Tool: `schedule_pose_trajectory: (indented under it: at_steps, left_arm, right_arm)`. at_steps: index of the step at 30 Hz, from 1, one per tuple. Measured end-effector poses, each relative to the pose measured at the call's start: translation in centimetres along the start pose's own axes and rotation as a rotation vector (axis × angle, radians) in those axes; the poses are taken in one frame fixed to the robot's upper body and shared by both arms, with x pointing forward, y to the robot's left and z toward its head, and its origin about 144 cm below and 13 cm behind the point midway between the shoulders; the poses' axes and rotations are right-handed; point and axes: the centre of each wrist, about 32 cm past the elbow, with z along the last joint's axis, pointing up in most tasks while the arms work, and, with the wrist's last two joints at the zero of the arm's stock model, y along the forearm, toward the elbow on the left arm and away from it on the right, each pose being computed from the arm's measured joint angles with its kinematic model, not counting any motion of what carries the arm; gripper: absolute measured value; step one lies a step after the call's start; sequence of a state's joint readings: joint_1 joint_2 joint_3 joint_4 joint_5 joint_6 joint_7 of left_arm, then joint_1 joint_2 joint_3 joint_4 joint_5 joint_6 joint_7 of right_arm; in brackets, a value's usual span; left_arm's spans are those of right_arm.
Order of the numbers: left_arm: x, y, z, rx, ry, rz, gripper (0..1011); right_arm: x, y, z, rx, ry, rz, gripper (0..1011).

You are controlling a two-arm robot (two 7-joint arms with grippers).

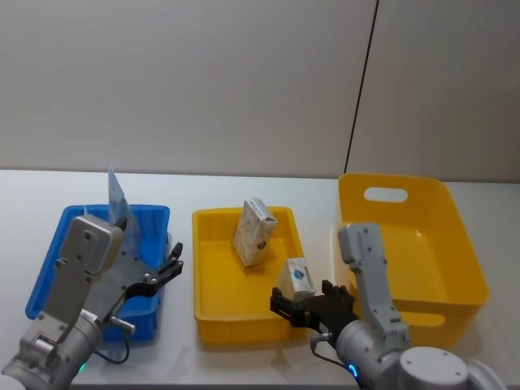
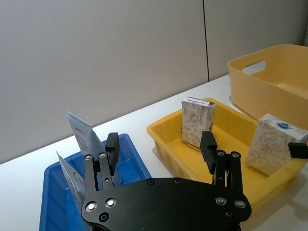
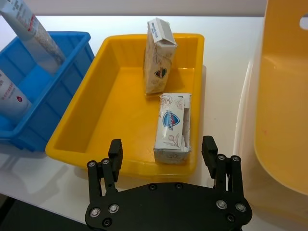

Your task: Bimanual collaborative sorting of washing and personal care products

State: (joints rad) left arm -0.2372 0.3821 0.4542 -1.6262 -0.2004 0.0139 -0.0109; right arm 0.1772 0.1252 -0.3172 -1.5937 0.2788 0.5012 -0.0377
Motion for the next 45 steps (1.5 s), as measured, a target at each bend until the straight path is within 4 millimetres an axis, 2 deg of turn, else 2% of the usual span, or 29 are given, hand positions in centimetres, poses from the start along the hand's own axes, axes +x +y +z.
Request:
schedule_pose_trajectory:
  at_steps: [22,26,32,35,37,43,44,45]
  left_arm:
    - [0.0,0.0,0.0,0.0,0.0,0.0,1001]
    - [0.0,0.0,0.0,0.0,0.0,0.0,1001]
    - [0.0,0.0,0.0,0.0,0.0,0.0,1001]
    - [0.0,0.0,0.0,0.0,0.0,0.0,1001]
    - [0.0,0.0,0.0,0.0,0.0,0.0,1001]
    - [0.0,0.0,0.0,0.0,0.0,0.0,1001]
    - [0.0,0.0,0.0,0.0,0.0,0.0,1001]
    - [0.0,0.0,0.0,0.0,0.0,0.0,1001]
  right_arm:
    - [-1.1,2.9,1.1,-0.078,-0.026,-0.058,1003]
    - [-1.1,3.2,1.2,-0.087,-0.031,-0.065,935]
    - [-1.1,3.7,1.4,-0.097,-0.036,-0.071,738]
    - [-1.1,3.9,1.4,-0.1,-0.038,-0.073,678]
    - [-1.0,4.1,1.5,-0.102,-0.04,-0.075,581]
    - [-1.1,4.4,1.6,-0.108,-0.044,-0.075,423]
    - [-1.1,4.5,1.7,-0.109,-0.045,-0.075,372]
    - [-1.1,4.5,1.7,-0.109,-0.046,-0.075,367]
